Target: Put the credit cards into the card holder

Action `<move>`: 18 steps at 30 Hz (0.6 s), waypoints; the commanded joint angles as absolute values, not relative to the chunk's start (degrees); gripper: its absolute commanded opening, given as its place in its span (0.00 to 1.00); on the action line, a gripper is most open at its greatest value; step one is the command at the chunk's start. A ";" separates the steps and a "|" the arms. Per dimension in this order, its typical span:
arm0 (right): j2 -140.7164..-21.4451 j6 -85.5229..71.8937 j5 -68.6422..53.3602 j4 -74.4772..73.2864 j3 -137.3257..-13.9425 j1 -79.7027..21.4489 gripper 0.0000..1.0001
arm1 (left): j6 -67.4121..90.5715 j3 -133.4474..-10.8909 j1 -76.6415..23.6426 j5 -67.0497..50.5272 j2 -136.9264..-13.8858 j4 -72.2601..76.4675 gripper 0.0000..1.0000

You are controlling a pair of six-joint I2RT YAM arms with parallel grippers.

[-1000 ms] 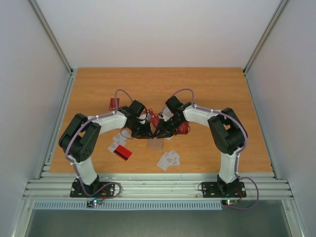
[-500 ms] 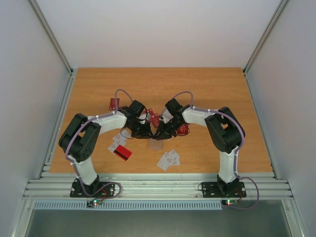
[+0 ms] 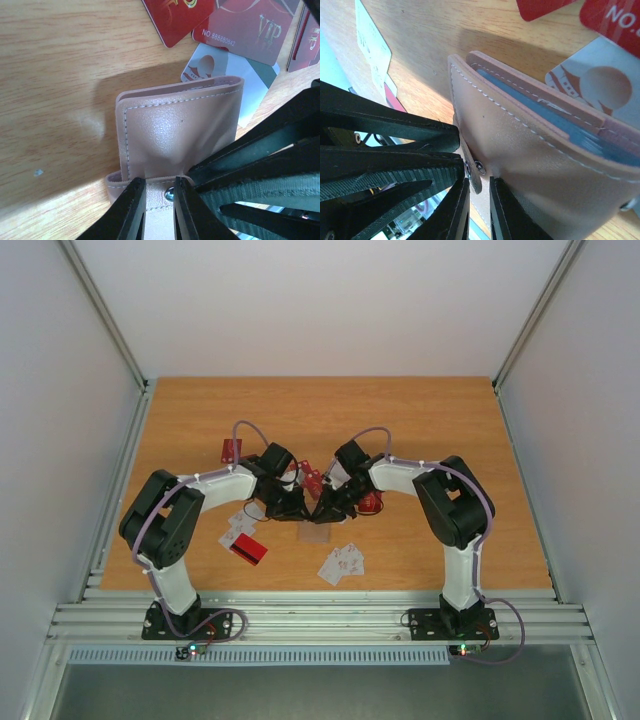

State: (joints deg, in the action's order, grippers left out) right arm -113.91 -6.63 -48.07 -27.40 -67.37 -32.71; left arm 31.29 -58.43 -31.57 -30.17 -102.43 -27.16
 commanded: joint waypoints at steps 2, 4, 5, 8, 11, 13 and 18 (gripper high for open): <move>-116.75 -7.53 -48.42 -25.69 -67.14 -33.22 0.13 | 30.68 -58.80 -31.90 -29.05 -104.54 -26.10 0.19; -116.89 -7.63 -48.56 -25.63 -67.36 -33.20 0.13 | 30.74 -58.80 -31.90 -29.09 -104.63 -26.00 0.19; -116.97 -7.75 -48.66 -25.47 -67.45 -33.22 0.13 | 30.82 -58.80 -31.90 -29.14 -104.67 -26.01 0.19; -117.38 -8.08 -48.99 -25.03 -67.72 -33.20 0.13 | 30.77 -58.88 -31.90 -29.18 -104.76 -25.89 0.19; -117.66 -8.62 -49.53 -24.09 -67.77 -33.24 0.13 | 30.85 -58.92 -31.90 -29.33 -104.92 -25.87 0.19; -117.94 -8.98 -49.94 -23.35 -67.68 -33.15 0.12 | 30.81 -58.89 -31.90 -29.44 -104.98 -25.80 0.19; -118.28 -9.53 -50.36 -22.52 -67.68 -33.17 0.12 | 30.78 -58.89 -31.90 -29.66 -105.25 -25.80 0.19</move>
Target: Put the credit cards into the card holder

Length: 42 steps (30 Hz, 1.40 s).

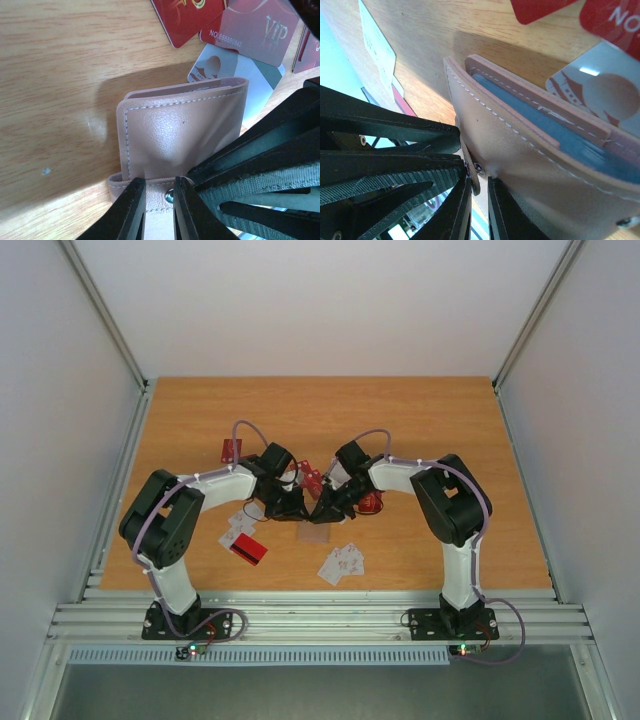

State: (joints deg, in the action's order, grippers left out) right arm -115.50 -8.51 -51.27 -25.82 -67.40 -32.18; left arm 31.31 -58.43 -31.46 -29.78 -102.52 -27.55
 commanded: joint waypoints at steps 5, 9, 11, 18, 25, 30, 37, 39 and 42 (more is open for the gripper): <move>-118.30 -9.85 -50.53 -22.15 -67.76 -33.22 0.10 | 30.89 -58.97 -31.99 -30.09 -105.37 -25.50 0.19; -118.60 -9.82 -49.82 -23.08 -68.14 -33.25 0.03 | 30.94 -59.06 -32.16 -30.32 -105.30 -25.30 0.19; -118.88 -9.19 -48.91 -24.70 -68.64 -33.22 0.01 | 30.72 -59.05 -32.25 -30.32 -105.06 -25.43 0.20; -119.04 -6.19 -45.36 -29.64 -70.12 -33.26 0.01 | 28.74 -59.65 -32.25 -28.91 -102.13 -27.89 0.27; -118.39 -3.92 -42.80 -33.18 -71.19 -33.16 0.01 | 26.57 -60.25 -32.17 -26.68 -98.74 -31.40 0.28; -118.48 -3.45 -42.08 -33.40 -71.02 -33.21 0.01 | 25.89 -60.38 -32.17 -26.75 -96.74 -32.18 0.27; -118.20 -2.45 -40.51 -34.14 -71.19 -33.22 0.01 | 24.08 -60.61 -32.24 -29.49 -98.04 -32.11 0.27; -117.48 -1.93 -39.32 -34.54 -71.11 -33.24 0.01 | 23.75 -60.71 -32.33 -29.34 -98.74 -32.37 0.24; -116.29 -0.99 -37.98 -35.50 -71.31 -33.19 0.01 | 23.43 -61.20 -32.34 -28.98 -99.27 -32.76 0.23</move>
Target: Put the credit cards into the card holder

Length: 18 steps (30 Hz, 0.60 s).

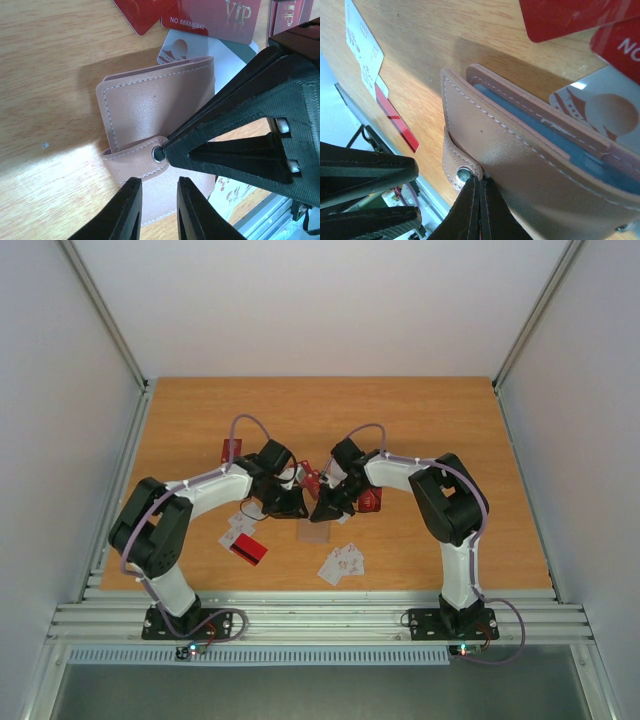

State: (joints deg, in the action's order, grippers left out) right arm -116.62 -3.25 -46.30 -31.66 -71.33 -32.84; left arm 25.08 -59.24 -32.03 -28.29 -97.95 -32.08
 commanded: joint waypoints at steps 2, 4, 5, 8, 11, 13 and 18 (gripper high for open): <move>-115.86 -0.96 -37.52 -36.26 -71.53 -33.21 0.01 | 23.45 -61.61 -32.51 -29.08 -99.60 -32.77 0.23; -115.69 -0.97 -37.40 -36.84 -71.86 -33.22 0.01 | 23.47 -62.27 -32.72 -29.17 -100.18 -32.87 0.22; -115.62 -0.96 -37.44 -37.03 -71.89 -33.17 0.01 | 23.40 -62.57 -32.89 -29.22 -100.53 -33.01 0.22; -115.12 1.14 -37.32 -37.09 -71.66 -33.17 0.01 | 23.38 -63.48 -33.49 -29.02 -101.62 -33.35 0.22; -114.39 1.55 -37.48 -37.17 -71.47 -33.17 0.01 | 23.25 -64.19 -34.05 -28.29 -102.36 -33.90 0.22; -114.13 1.70 -37.88 -37.11 -71.46 -33.22 0.01 | 23.12 -64.31 -34.46 -27.73 -102.73 -34.18 0.21; -113.96 1.51 -39.97 -35.57 -70.79 -33.30 0.01 | 22.99 -63.88 -35.19 -26.68 -102.86 -34.39 0.19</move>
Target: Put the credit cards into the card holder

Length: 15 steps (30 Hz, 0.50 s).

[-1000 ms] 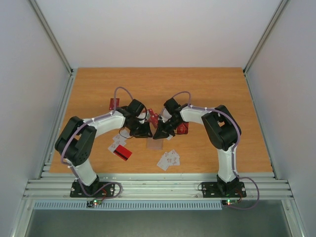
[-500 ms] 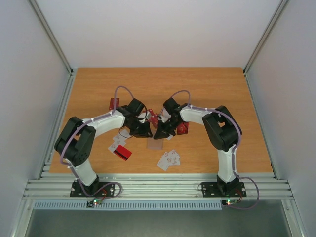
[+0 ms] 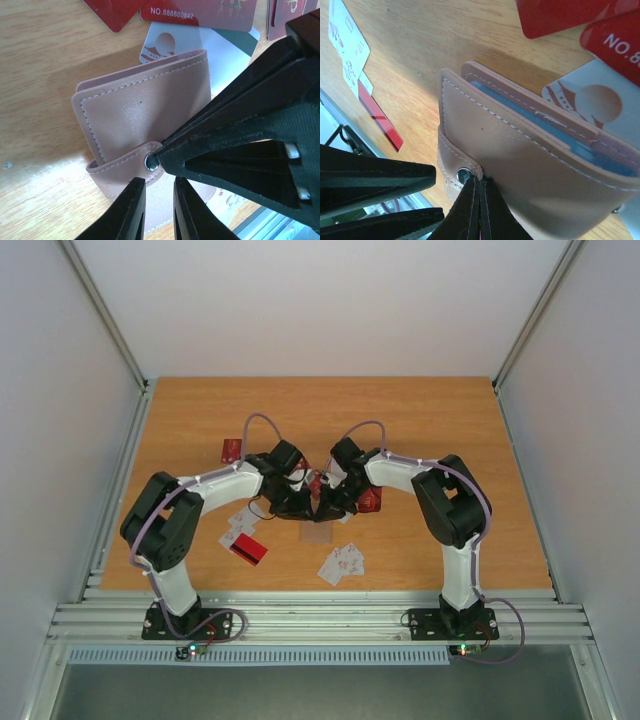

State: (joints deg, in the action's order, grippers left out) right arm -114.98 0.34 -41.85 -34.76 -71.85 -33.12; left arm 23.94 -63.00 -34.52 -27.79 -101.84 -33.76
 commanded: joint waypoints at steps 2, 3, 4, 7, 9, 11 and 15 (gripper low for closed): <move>-113.98 1.57 -40.23 -35.27 -70.39 -33.30 0.01 | 22.87 -64.02 -35.48 -26.39 -103.27 -34.64 0.18; -114.06 1.65 -40.29 -35.17 -70.20 -33.27 0.01 | 22.73 -64.21 -35.65 -26.16 -103.61 -34.75 0.17; -114.15 1.62 -40.34 -35.07 -70.01 -33.30 0.01 | 22.62 -64.43 -35.87 -25.76 -104.04 -34.94 0.16; -114.10 1.67 -40.34 -34.83 -69.62 -33.29 0.01 | 22.18 -65.21 -36.47 -24.76 -104.98 -35.77 0.12; -114.03 1.80 -40.18 -34.81 -69.46 -33.26 0.01 | 21.95 -65.63 -36.99 -23.31 -105.44 -36.59 0.10; -113.87 1.98 -40.08 -34.97 -69.43 -33.31 0.01 | 22.25 -65.34 -37.25 -21.92 -104.85 -36.44 0.09; -113.59 2.36 -39.99 -35.00 -68.88 -33.25 0.01 | 23.98 -64.73 -37.27 -20.40 -102.72 -35.56 0.10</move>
